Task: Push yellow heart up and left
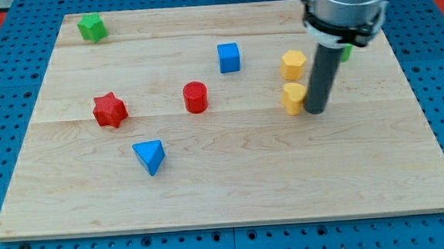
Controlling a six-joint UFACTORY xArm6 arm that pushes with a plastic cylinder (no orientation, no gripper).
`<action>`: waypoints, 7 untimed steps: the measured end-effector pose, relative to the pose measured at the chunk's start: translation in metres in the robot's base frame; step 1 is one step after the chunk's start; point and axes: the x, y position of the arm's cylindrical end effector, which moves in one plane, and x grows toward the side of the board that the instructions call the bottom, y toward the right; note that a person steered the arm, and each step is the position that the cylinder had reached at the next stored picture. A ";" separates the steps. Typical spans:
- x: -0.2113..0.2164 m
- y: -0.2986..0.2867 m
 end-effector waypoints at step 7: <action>-0.059 -0.162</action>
